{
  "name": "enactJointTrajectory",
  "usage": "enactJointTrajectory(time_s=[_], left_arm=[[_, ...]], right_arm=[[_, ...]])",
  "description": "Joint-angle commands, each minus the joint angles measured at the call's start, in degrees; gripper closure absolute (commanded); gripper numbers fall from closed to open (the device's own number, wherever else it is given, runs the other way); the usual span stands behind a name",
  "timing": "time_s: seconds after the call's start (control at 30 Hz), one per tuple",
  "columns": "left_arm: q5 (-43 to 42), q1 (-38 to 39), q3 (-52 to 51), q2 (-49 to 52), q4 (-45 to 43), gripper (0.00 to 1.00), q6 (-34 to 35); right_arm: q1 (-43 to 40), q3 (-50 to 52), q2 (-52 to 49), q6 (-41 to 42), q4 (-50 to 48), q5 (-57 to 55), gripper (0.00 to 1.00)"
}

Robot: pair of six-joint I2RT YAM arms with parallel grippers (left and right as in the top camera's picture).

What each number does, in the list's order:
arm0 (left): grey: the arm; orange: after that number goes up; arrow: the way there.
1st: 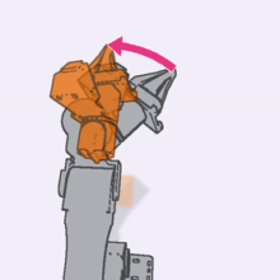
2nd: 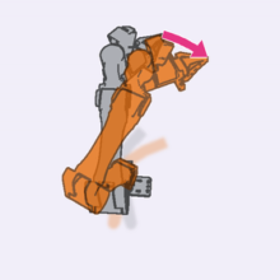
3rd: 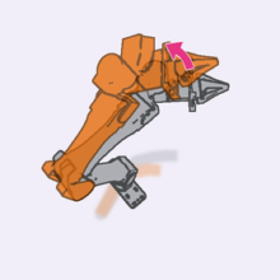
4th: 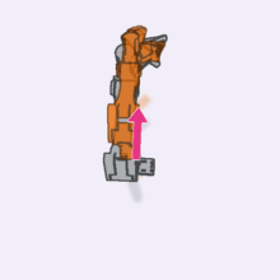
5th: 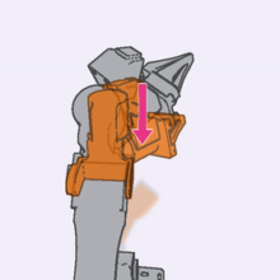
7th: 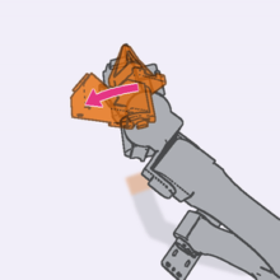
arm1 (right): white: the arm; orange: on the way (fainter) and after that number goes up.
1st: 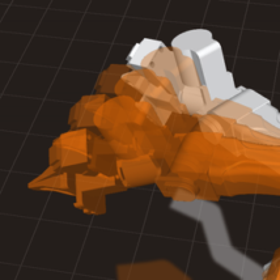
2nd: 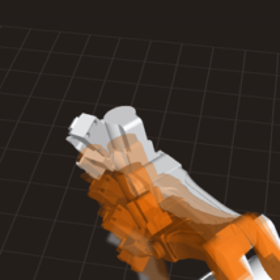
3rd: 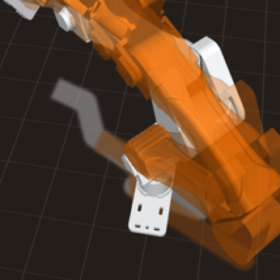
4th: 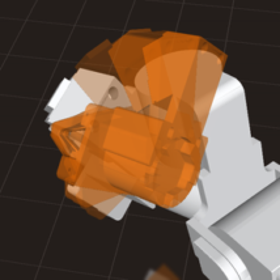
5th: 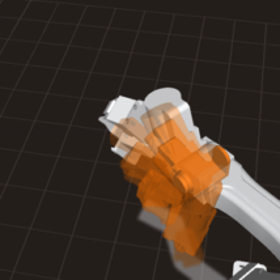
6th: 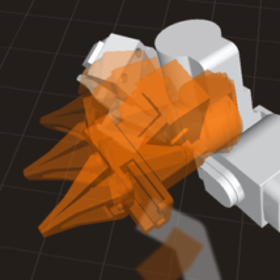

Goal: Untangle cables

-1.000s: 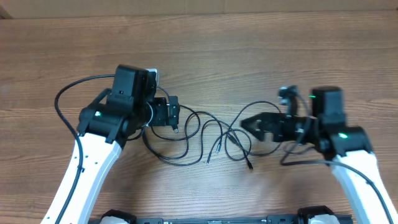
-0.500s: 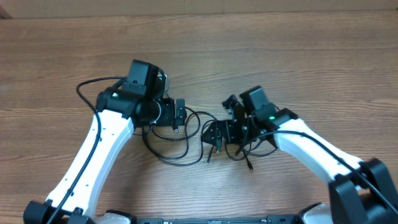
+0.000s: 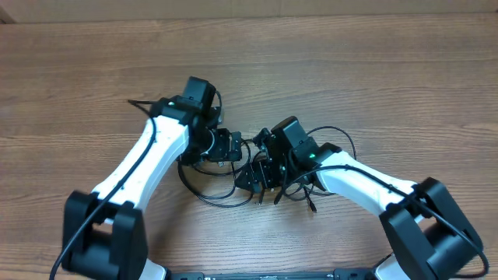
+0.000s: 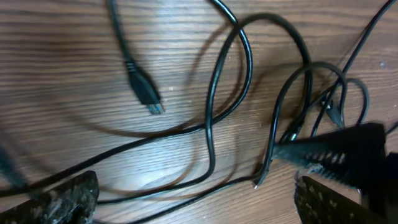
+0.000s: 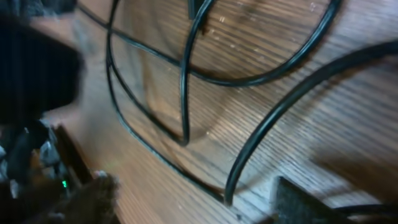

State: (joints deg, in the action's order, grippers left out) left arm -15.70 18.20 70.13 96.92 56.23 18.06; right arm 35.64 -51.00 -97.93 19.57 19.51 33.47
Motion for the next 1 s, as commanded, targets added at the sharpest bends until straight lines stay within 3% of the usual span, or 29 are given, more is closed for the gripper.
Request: enactJointTrajectory(time_s=[0.0,0.2,0.43,0.53,0.67,0.83,0.97], left_arm=[[-2.0,1.0,0.7,3.0,-0.8,0.00,0.4],[-2.0,1.3,0.7,6.8,-2.8,0.00,0.4],[-2.4,1.4,0.7,11.3,-4.5,0.13,0.5],[-2.6,1.4,0.7,12.6,-4.5,0.21,0.4],[-2.6,1.3,0.7,13.6,-4.7,0.33,0.4],[-2.8,1.3,0.7,13.7,-5.7,0.57,0.4],[-3.4,1.4,0.7,13.7,-6.2,0.88,0.4]], right_arm=[[1.4,-0.7,-1.7,0.0,-1.2,-0.4,0.36],[2.9,-0.7,-1.9,-0.1,-1.7,-0.5,0.41],[2.9,-0.7,-1.9,0.0,-1.2,-1.5,0.87],[2.9,-0.7,-1.9,0.0,-1.3,-1.7,0.96],[2.9,-0.7,-1.9,0.0,-1.3,-1.9,0.96],[2.9,-0.7,-1.9,0.0,-1.3,-2.0,0.96],[2.9,-0.7,-1.9,0.4,-1.2,-2.6,0.96]])
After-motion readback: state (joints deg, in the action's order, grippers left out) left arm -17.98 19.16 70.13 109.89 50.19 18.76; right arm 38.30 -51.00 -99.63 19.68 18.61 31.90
